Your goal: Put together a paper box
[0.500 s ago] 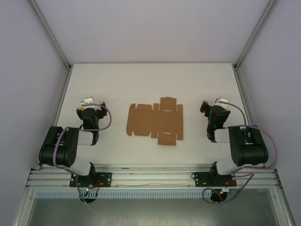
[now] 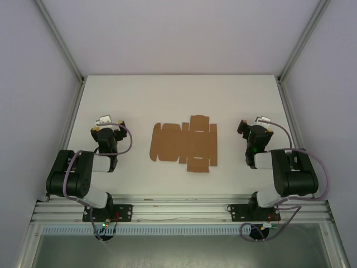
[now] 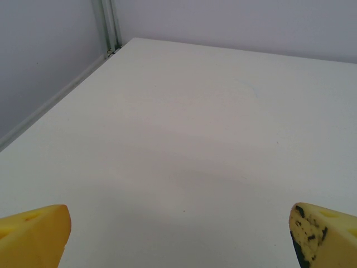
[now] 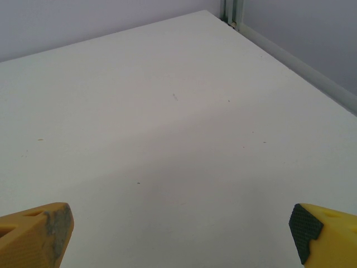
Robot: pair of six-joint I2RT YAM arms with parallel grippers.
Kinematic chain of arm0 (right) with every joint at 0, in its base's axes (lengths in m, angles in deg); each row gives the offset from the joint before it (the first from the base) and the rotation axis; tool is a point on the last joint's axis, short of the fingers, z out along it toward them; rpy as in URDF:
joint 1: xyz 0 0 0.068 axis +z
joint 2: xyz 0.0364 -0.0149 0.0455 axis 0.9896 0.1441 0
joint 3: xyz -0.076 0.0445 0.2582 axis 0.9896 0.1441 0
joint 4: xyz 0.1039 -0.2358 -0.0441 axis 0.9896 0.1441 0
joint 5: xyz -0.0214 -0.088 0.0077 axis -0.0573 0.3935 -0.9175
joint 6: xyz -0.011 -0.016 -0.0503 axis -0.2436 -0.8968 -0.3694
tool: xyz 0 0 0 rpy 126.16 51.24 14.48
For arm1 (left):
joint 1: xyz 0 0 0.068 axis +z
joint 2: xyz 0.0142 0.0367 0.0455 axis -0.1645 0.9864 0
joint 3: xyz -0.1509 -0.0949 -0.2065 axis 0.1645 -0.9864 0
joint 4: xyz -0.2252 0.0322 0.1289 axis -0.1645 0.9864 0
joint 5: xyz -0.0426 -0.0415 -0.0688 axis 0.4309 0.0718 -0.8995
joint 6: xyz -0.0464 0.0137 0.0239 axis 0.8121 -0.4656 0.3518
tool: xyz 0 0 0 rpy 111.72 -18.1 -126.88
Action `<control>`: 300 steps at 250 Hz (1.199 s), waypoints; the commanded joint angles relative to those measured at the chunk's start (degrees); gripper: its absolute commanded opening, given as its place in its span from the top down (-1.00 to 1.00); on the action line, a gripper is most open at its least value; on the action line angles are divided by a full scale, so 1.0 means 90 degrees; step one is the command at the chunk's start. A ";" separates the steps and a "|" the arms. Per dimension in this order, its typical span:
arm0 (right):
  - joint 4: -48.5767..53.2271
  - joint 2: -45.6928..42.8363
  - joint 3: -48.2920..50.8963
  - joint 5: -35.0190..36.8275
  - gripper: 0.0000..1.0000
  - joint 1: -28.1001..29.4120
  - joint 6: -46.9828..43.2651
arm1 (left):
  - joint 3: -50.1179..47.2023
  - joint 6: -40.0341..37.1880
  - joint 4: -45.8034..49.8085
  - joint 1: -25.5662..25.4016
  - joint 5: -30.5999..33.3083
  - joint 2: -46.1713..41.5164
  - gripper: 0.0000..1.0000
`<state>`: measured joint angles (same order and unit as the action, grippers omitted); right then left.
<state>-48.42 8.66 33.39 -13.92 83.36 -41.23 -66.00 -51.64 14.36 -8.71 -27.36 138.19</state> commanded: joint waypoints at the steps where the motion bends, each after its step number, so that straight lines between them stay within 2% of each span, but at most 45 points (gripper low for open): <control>1: 0.0082 -0.0056 -0.0165 -0.0045 -1.00 -0.0046 0.0087 | 0.0019 -0.0051 -0.0178 -0.0025 -0.0023 -0.0004 -1.00; 52: 0.0004 -0.0109 -0.0135 0.0031 -1.00 -0.0052 0.0092 | 0.0057 -0.0098 -0.0240 -0.0022 -0.0023 -0.0046 -1.00; 70: 0.0335 -0.0438 -0.0192 0.0063 -1.00 -0.0055 0.0092 | 0.0471 -0.0006 0.0982 -0.0025 0.0070 -0.0480 -1.00; 106: 0.2456 -0.1703 -0.0767 0.0301 -1.00 -0.0056 0.0442 | 0.1179 0.0324 0.2912 -0.0025 -0.0125 -0.1324 -1.00; 127: 0.3787 -0.2248 -0.1202 0.0172 -0.99 0.0057 0.0909 | 0.1632 0.0825 0.3916 -0.0051 -0.0834 -0.1682 -1.00; 148: 0.4982 -0.2622 -0.1645 -0.0123 -1.00 0.0452 0.1269 | 0.2204 0.1295 0.4946 -0.0234 -0.1403 -0.1747 -1.00; 168: 0.5830 -0.2736 -0.1969 -0.0442 -0.91 0.0986 0.1824 | 0.2580 0.1603 0.5655 -0.0549 -0.1828 -0.1687 -1.00; 191: 0.6527 -0.2529 -0.2261 -0.1034 -0.72 0.1650 0.2343 | 0.2594 0.1973 0.5786 -0.0860 -0.2395 -0.1612 -0.99; 204: 0.6749 -0.2323 -0.2386 -0.1101 -0.63 0.2137 0.2543 | 0.2613 0.2141 0.5921 -0.1021 -0.2593 -0.1537 -0.99; 224: 0.6931 -0.1551 -0.2642 -0.1510 -0.38 0.2642 0.2950 | 0.2658 0.2363 0.6191 -0.1152 -0.2928 -0.1335 -0.99; 250: 0.7074 -0.0564 -0.3050 -0.2149 -0.12 0.2838 0.3125 | 0.2820 0.2417 0.6532 -0.1187 -0.3463 -0.1058 -0.99; 300: 0.7039 0.0726 -0.3409 -0.1884 0.08 0.2884 0.3296 | 0.3036 0.2359 0.6812 -0.1210 -0.3995 -0.0305 -0.99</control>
<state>11.64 11.13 5.48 -30.79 109.31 -14.43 -41.24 -31.75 71.82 -19.23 -57.68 132.29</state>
